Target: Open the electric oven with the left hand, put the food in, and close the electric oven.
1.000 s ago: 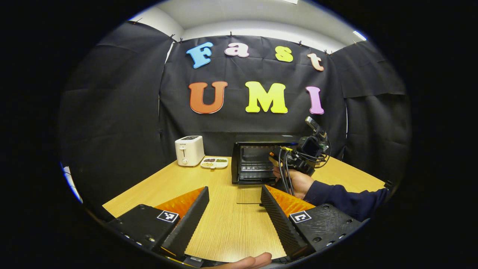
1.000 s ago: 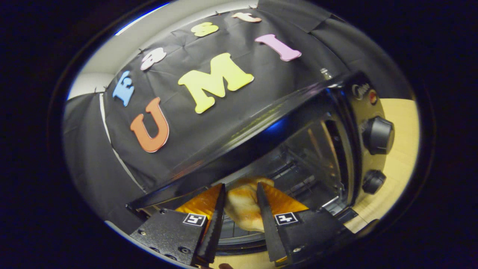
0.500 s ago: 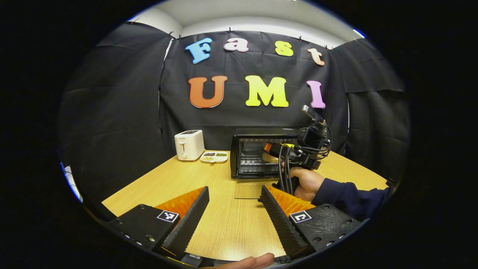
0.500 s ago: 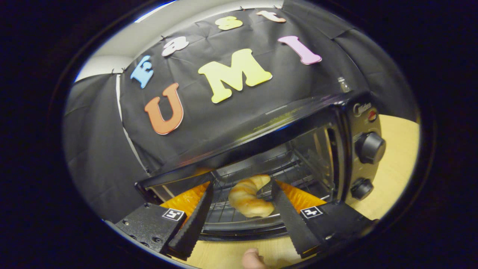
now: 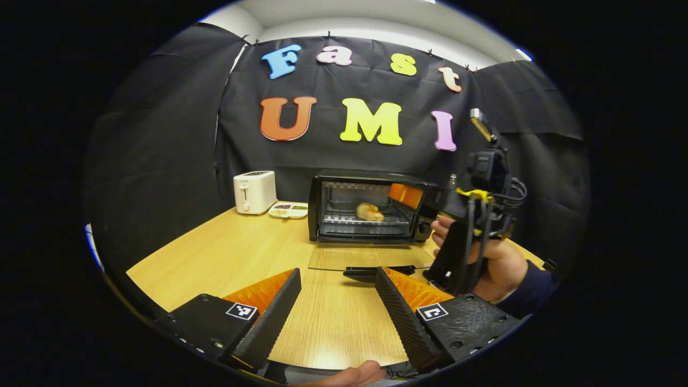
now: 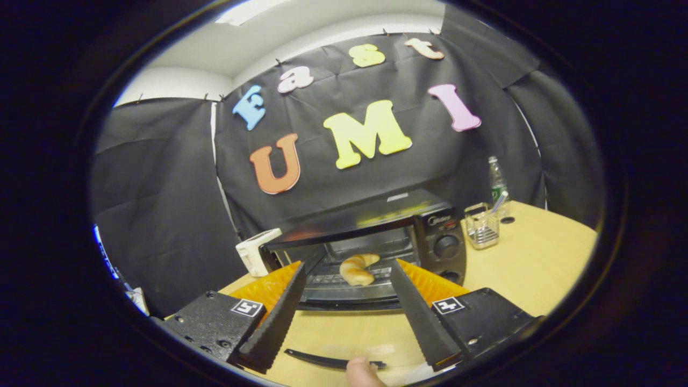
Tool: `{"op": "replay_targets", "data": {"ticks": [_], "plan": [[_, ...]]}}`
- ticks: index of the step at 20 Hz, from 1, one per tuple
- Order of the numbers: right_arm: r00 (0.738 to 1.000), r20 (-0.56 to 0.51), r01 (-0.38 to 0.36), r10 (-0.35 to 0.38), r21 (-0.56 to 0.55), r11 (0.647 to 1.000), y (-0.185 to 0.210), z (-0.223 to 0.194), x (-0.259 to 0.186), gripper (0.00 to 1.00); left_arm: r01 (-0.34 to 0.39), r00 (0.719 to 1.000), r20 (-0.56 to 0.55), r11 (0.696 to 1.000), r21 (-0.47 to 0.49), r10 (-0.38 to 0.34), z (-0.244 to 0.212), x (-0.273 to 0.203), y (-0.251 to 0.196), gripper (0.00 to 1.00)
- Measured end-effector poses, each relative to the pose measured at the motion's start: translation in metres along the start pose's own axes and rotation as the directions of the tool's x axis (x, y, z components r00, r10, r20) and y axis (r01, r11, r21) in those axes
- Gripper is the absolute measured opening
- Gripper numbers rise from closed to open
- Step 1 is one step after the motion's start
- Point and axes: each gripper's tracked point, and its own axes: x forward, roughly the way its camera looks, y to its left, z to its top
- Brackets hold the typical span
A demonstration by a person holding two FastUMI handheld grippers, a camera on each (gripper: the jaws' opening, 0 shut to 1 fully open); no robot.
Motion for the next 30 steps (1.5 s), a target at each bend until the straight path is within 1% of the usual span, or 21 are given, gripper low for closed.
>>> {"op": "replay_targets", "data": {"ticks": [4,7,9,10,12,14,16,18,20,22,23,24,28,30], "plan": [[0.995,0.074,0.073,-0.064,-0.127,0.989,-0.038,0.027,-0.061,0.99,0.061,0.996,-0.062,0.998,-0.01,-0.061,-0.02,0.028,-0.028,0.93],[0.981,0.16,0.133,-0.112,-0.132,0.982,-0.061,0.053,-0.111,0.99,0.089,0.99,-0.116,0.996,0.019,-0.086,-0.037,0.045,-0.048,0.93],[0.969,0.203,0.167,-0.141,-0.115,0.979,-0.076,0.065,-0.141,0.98,0.087,0.988,-0.132,0.996,0.035,-0.082,-0.047,0.056,-0.058,0.93],[0.967,0.212,0.168,-0.141,-0.115,0.979,-0.08,0.069,-0.152,0.98,0.097,0.986,-0.143,0.995,0.04,-0.09,-0.052,0.061,-0.065,0.93],[0.971,0.215,0.135,-0.105,-0.132,0.982,-0.076,0.073,-0.17,0.96,0.1,0.984,-0.156,0.993,0.064,-0.089,-0.057,0.074,-0.072,0.93],[0.969,0.228,0.126,-0.093,-0.136,0.983,-0.079,0.08,-0.182,0.96,0.095,0.983,-0.167,0.991,0.097,-0.078,-0.06,0.084,-0.076,0.93],[0.957,0.266,0.149,-0.115,-0.11,0.983,-0.09,0.091,-0.19,0.95,0.078,0.983,-0.173,0.989,0.124,-0.056,-0.061,0.091,-0.075,0.93],[0.948,0.289,0.163,-0.13,-0.093,0.982,-0.097,0.094,-0.197,0.95,0.076,0.983,-0.173,0.99,0.119,-0.055,-0.061,0.097,-0.078,0.93],[0.945,0.296,0.17,-0.141,-0.075,0.983,-0.104,0.095,-0.202,0.95,0.072,0.981,-0.189,0.991,0.111,-0.05,-0.064,0.105,-0.078,0.94],[0.946,0.289,0.17,-0.146,-0.059,0.984,-0.109,0.092,-0.202,0.95,0.053,0.981,-0.193,0.992,0.115,-0.03,-0.065,0.111,-0.075,0.95],[0.948,0.283,0.17,-0.148,-0.056,0.984,-0.111,0.09,-0.202,0.96,0.047,0.981,-0.195,0.992,0.114,-0.024,-0.065,0.114,-0.074,0.89],[0.948,0.281,0.171,-0.15,-0.051,0.984,-0.113,0.089,-0.202,0.96,0.038,0.979,-0.202,0.993,0.113,-0.015,-0.068,0.118,-0.073,0.96],[0.947,0.283,0.17,-0.151,-0.046,0.984,-0.114,0.086,-0.202,0.96,0.016,0.983,-0.181,0.99,0.142,0.01,-0.06,0.123,-0.072,0.96],[0.949,0.283,0.162,-0.143,-0.046,0.986,-0.11,0.085,-0.201,0.96,0.016,0.982,-0.186,0.99,0.137,0.01,-0.057,0.124,-0.073,0.96]]}}
